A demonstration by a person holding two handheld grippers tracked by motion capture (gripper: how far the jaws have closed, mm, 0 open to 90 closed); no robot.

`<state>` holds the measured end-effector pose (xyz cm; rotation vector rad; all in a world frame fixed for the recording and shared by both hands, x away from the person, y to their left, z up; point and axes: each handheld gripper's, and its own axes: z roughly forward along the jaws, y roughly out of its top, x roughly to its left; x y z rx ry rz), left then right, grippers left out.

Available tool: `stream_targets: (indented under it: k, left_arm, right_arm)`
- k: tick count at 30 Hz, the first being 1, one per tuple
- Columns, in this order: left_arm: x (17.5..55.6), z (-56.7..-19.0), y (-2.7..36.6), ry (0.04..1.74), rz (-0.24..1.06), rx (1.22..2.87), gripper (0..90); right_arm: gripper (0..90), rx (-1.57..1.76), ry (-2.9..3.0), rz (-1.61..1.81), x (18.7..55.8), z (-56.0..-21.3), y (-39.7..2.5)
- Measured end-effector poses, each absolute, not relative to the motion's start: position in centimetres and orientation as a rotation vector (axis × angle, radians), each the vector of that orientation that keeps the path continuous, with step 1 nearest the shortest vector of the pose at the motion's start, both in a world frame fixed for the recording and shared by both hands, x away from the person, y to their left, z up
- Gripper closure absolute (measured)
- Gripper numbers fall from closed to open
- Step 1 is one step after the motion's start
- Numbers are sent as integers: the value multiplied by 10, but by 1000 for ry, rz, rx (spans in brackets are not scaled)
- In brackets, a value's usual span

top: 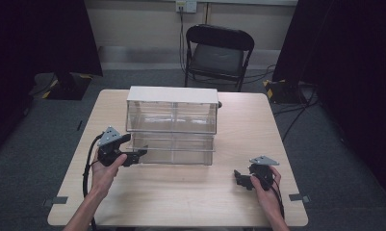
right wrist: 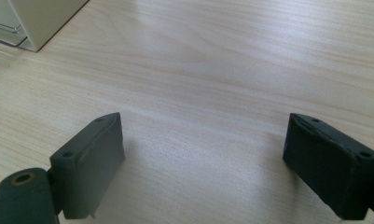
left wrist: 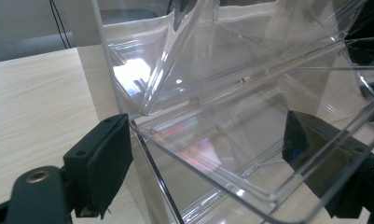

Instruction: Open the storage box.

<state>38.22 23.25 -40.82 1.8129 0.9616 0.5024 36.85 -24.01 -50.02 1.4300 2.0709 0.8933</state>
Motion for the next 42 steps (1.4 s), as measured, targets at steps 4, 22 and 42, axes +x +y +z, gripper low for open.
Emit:
stream_targets:
  k: [4, 22, 42]
  left_arm:
    - [383, -407, 232, 961, 504, 1801, 157]
    - [384, -406, 231, 960, 502, 1792, 157]
    - [385, -402, 229, 940, 506, 1807, 155]
  right_arm:
    - [115, 1430, 2071, 893, 368, -500, -240]
    - [115, 1430, 2071, 893, 368, -500, -240]
    - [115, 1430, 2071, 893, 368, -500, -240]
